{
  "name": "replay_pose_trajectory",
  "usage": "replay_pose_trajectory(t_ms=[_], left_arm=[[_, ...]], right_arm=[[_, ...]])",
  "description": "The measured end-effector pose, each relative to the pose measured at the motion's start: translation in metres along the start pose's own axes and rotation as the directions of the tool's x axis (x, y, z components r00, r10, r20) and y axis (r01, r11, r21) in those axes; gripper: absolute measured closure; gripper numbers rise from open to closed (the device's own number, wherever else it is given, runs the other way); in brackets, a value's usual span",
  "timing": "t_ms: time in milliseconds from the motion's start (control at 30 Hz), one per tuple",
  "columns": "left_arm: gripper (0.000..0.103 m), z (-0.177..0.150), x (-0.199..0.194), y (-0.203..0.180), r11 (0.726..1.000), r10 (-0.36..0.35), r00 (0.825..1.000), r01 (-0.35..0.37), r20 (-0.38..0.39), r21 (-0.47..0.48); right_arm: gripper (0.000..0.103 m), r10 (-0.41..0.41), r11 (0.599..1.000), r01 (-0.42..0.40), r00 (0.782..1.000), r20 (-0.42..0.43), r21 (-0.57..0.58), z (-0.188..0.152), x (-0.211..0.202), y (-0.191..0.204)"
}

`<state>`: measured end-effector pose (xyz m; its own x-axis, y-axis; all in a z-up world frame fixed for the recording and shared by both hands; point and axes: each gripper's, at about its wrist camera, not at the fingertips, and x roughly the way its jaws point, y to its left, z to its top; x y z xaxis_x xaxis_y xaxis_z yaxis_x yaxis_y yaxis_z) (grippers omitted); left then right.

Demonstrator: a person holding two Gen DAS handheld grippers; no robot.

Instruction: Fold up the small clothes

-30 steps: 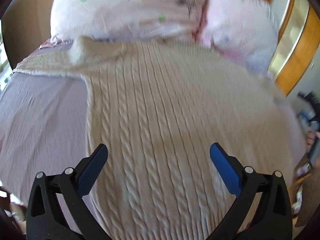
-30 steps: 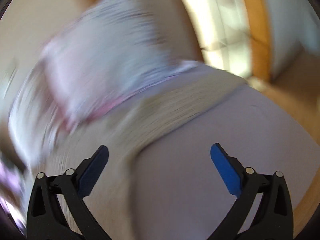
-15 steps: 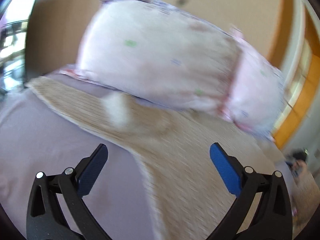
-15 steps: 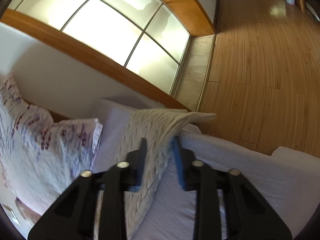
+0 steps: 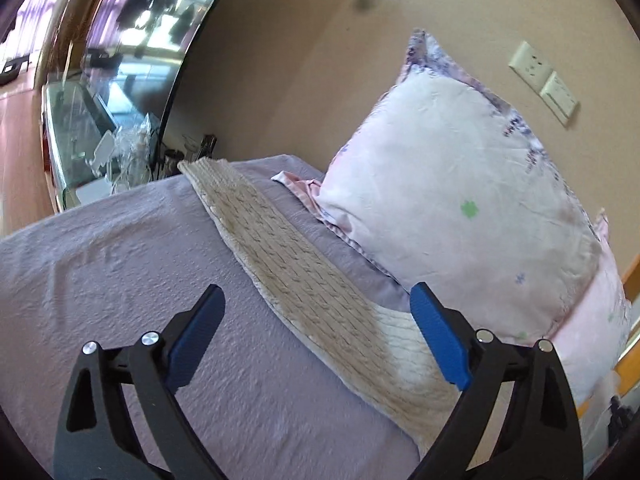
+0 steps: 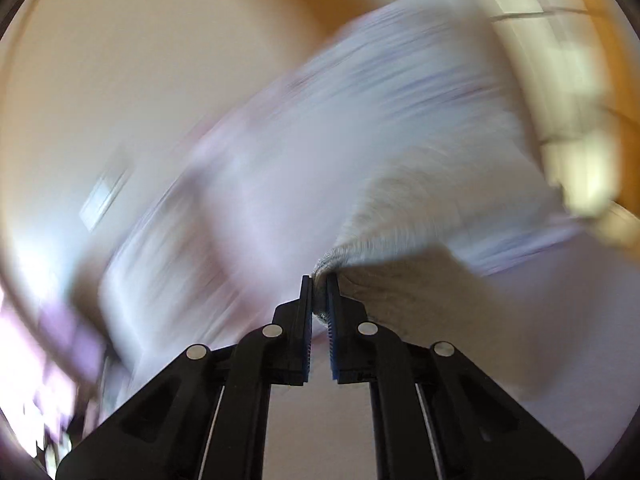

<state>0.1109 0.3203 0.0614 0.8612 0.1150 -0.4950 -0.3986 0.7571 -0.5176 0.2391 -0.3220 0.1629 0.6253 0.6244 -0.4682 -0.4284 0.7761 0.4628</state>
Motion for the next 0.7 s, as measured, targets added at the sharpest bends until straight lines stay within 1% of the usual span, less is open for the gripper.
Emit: replay_pose_trajectory(t_ms=[33, 67, 100, 133, 167, 200, 267, 300, 333, 400, 433, 467, 567, 600, 633, 667, 700], left_arm=[[0.010, 0.001, 0.007, 0.004, 1.000, -0.006, 1.000, 0.006, -0.013, -0.027], [0.010, 0.002, 0.017, 0.010, 0.998, -0.012, 0.999, 0.009, -0.033, -0.063], [0.011, 0.003, 0.024, 0.015, 0.996, -0.014, 0.999, 0.009, -0.047, -0.091], [0.014, 0.003, 0.028, 0.019, 0.994, -0.016, 0.998, 0.010, -0.055, -0.108], [0.015, 0.004, 0.035, 0.025, 0.991, -0.019, 0.997, 0.010, -0.068, -0.131], [0.018, 0.005, 0.041, 0.030, 0.989, -0.018, 0.997, 0.006, -0.076, -0.150], [0.020, 0.009, 0.051, 0.041, 0.981, -0.019, 0.996, 0.001, -0.089, -0.196], [0.023, 0.011, 0.057, 0.047, 0.974, -0.021, 0.995, -0.002, -0.097, -0.225], [0.028, 0.014, 0.062, 0.053, 0.968, -0.029, 0.994, 0.003, -0.101, -0.250], [0.033, 0.019, 0.071, 0.062, 0.955, -0.036, 0.993, 0.000, -0.114, -0.298], [0.040, 0.022, 0.075, 0.066, 0.948, -0.033, 0.993, -0.005, -0.117, -0.318], [0.040, 0.026, 0.078, 0.070, 0.941, -0.036, 0.993, -0.005, -0.115, -0.339], [0.051, 0.034, 0.087, 0.081, 0.924, -0.039, 0.992, -0.009, -0.119, -0.383], [0.059, 0.037, 0.092, 0.084, 0.919, -0.040, 0.991, -0.014, -0.128, -0.393], [0.069, 0.039, 0.098, 0.086, 0.915, -0.038, 0.989, -0.021, -0.140, -0.402], [0.073, 0.041, 0.104, 0.089, 0.911, -0.044, 0.987, -0.023, -0.152, -0.412], [0.084, 0.042, 0.109, 0.090, 0.907, -0.048, 0.985, -0.025, -0.164, -0.420]], right_arm=[[0.085, 0.062, 0.996, -0.070, 0.989, -0.132, -0.052, -0.020, 0.029, 0.032], [0.072, 0.094, 0.991, -0.112, 0.973, -0.211, -0.078, -0.036, 0.045, 0.052], [0.068, 0.110, 0.986, -0.138, 0.962, -0.250, -0.097, -0.047, 0.053, 0.065], [0.066, 0.114, 0.981, -0.148, 0.964, -0.242, -0.129, -0.055, 0.050, 0.076], [0.058, 0.105, 0.979, -0.139, 0.971, -0.213, -0.152, -0.057, 0.043, 0.081], [0.042, 0.087, 0.979, -0.114, 0.984, -0.158, -0.170, -0.056, 0.029, 0.081], [0.021, 0.051, 0.985, -0.064, 0.995, -0.082, -0.159, -0.049, 0.005, 0.069], [0.021, 0.040, 0.988, -0.050, 0.997, -0.065, -0.148, -0.049, -0.011, 0.059], [0.020, 0.011, 0.992, -0.016, 0.999, -0.046, -0.121, -0.049, -0.026, 0.046], [0.020, -0.041, 0.997, 0.039, 0.999, -0.021, -0.066, -0.044, -0.040, 0.024], [0.020, -0.063, 0.998, 0.063, 0.998, -0.010, -0.026, -0.044, -0.050, 0.011], [0.020, -0.079, 0.997, 0.079, 0.997, -0.003, 0.009, -0.044, -0.058, 0.000], [0.019, -0.121, 0.988, 0.119, 0.993, 0.012, 0.100, -0.052, -0.071, -0.032], [0.019, -0.129, 0.985, 0.126, 0.992, 0.016, 0.120, -0.054, -0.071, -0.038], [0.019, -0.136, 0.981, 0.131, 0.991, 0.021, 0.143, -0.055, -0.074, -0.045], [0.019, -0.139, 0.979, 0.133, 0.990, 0.024, 0.155, -0.057, -0.076, -0.048], [0.019, -0.141, 0.977, 0.135, 0.990, 0.028, 0.165, -0.059, -0.078, -0.051]])
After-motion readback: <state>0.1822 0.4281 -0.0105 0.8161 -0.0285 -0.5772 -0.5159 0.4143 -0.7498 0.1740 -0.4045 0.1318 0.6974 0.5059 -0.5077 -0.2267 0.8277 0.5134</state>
